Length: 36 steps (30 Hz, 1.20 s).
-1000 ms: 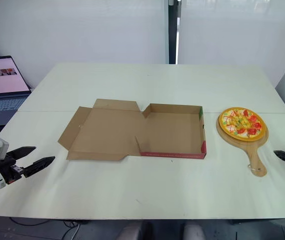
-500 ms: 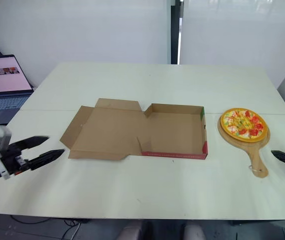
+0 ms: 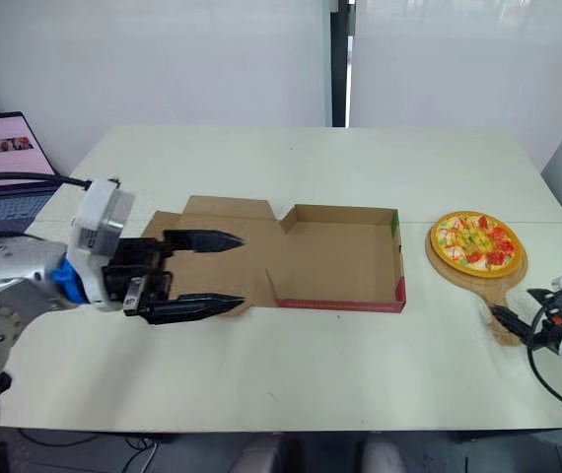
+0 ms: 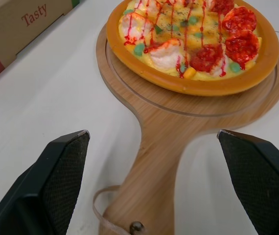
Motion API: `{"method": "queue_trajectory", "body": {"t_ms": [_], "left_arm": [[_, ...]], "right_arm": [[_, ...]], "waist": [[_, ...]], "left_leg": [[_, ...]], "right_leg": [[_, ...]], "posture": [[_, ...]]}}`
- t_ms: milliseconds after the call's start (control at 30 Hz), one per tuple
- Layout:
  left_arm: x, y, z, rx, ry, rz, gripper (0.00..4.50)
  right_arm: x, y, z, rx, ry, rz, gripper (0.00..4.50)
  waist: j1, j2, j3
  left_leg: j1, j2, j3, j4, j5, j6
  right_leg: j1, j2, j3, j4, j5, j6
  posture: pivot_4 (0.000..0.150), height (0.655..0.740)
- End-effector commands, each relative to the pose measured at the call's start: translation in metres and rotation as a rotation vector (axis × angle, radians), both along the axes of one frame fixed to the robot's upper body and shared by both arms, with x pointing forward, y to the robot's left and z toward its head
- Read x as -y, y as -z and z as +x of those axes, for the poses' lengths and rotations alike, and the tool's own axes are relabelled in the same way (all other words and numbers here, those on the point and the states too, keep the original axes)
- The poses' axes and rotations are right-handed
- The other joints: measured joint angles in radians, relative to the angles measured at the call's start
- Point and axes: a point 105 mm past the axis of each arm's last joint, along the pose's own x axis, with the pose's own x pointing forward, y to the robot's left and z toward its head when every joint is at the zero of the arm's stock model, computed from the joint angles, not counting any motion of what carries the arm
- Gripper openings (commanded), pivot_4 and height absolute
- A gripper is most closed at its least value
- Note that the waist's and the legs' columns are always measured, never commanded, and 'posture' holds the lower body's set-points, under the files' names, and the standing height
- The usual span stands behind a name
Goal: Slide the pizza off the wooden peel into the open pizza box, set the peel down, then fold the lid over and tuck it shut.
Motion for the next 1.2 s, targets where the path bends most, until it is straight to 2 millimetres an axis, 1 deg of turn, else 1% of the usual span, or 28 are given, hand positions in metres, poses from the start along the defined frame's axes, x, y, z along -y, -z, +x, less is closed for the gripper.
{"method": "queue_trajectory", "body": {"t_ms": [33,133,233,333,500,667,700,733,800,900,967,1000,1200], "left_arm": [[0.011,-0.005,-0.007,-0.002,0.08,-0.001,4.48],[0.014,-0.006,-0.006,-0.002,0.105,0.004,4.48],[0.018,-0.005,-0.006,0.007,0.135,0.034,4.48],[0.02,-0.006,-0.006,0.01,0.154,0.037,4.48],[0.023,-0.009,-0.005,0.018,0.163,0.029,4.48],[0.024,-0.009,-0.004,0.024,0.16,0.025,4.48],[0.024,-0.009,-0.003,0.027,0.158,0.025,4.5],[0.024,-0.009,-0.003,0.028,0.157,0.025,4.5],[0.024,-0.01,-0.003,0.028,0.155,0.021,4.5],[0.025,-0.012,-0.001,0.03,0.153,0.012,4.5],[0.025,-0.014,-0.001,0.028,0.154,0.003,4.5],[0.025,-0.016,-0.001,0.025,0.155,-0.002,4.5],[0.02,-0.019,0.004,0.033,0.128,0.015,4.5]], "right_arm": [[-0.004,-0.006,0.007,0.039,0.044,-0.032,4.5],[-0.007,0.0,0.013,0.019,0.081,-0.038,4.5],[-0.005,0.01,0.02,-0.041,0.13,-0.015,4.5],[0.006,0.014,0.028,-0.065,0.206,-0.023,4.5],[0.011,0.023,0.031,-0.12,0.251,-0.028,4.5],[0.005,0.034,0.031,-0.166,0.228,-0.027,4.5],[0.004,0.036,0.031,-0.171,0.229,-0.024,4.11],[0.004,0.037,0.03,-0.175,0.23,-0.015,3.89],[0.003,0.038,0.03,-0.181,0.228,0.004,3.28],[0.002,0.038,0.032,-0.169,0.244,0.05,2.2],[0.003,0.037,0.032,-0.156,0.255,0.049,1.71],[0.005,0.036,0.033,-0.147,0.267,0.05,1.64],[0.01,0.023,0.035,-0.07,0.304,0.067,1.64]], "waist": [[-0.001,0.0,0.0],[-0.001,0.0,0.0],[-0.001,0.0,0.0],[0.0,0.0,0.0],[0.0,0.0,0.0],[0.0,0.0,0.0],[0.0,0.0,0.0],[0.0,0.0,0.0],[0.0,-0.001,0.0],[0.0,-0.002,0.0],[0.0,-0.002,0.0],[0.0,-0.002,0.0],[-0.001,-0.002,0.0]], "left_leg": [[0.0,0.0,0.0,0.0,0.001,-0.002],[0.0,0.0,0.0,0.0,0.002,-0.003],[0.0,0.0,0.0,0.001,0.002,-0.003],[0.0,0.0,0.0,0.001,0.002,-0.003],[-0.001,0.0,0.0,0.001,0.002,-0.003],[-0.001,0.0,0.0,0.004,0.001,-0.002],[-0.001,0.001,0.0,0.005,0.001,-0.002],[-0.001,0.001,0.0,0.006,0.001,-0.001],[-0.001,0.001,-0.001,0.01,0.0,0.001],[-0.001,0.001,-0.001,0.013,-0.001,0.002],[-0.001,0.001,-0.001,0.013,-0.001,0.002],[-0.001,0.001,-0.001,0.014,-0.001,0.002],[-0.001,0.001,-0.001,0.013,-0.001,0.002]], "right_leg": [[0.0,0.0,0.0,0.0,0.0,0.0],[0.0,0.0,0.0,0.0,0.0,0.0],[0.0,0.001,0.0,0.0,0.0,0.0],[0.0,0.001,0.0,0.0,0.0,0.0],[0.0,0.001,0.0,0.0,0.0,0.0],[0.0,0.002,0.0,0.001,0.0,0.0],[0.001,0.002,0.0,0.001,0.0,0.0],[0.001,0.002,0.0,0.002,0.0,0.0],[0.0,0.002,0.0,0.006,0.0,0.0],[0.001,0.002,0.001,0.007,0.0,0.0],[0.001,0.002,0.001,0.008,0.0,0.0],[0.001,0.002,0.001,0.008,0.0,0.0],[0.001,0.002,0.001,0.009,0.0,0.0]], "posture": [[0.15,0.7281],[0.15,0.7281],[0.15,0.7281],[0.15,0.7281],[0.15,0.7281],[0.15,0.7281],[0.15,0.7281],[0.15,0.7281],[0.15,0.7281],[0.15,0.7281],[0.15,0.7281],[0.15,0.7281],[0.15,0.7281]]}}
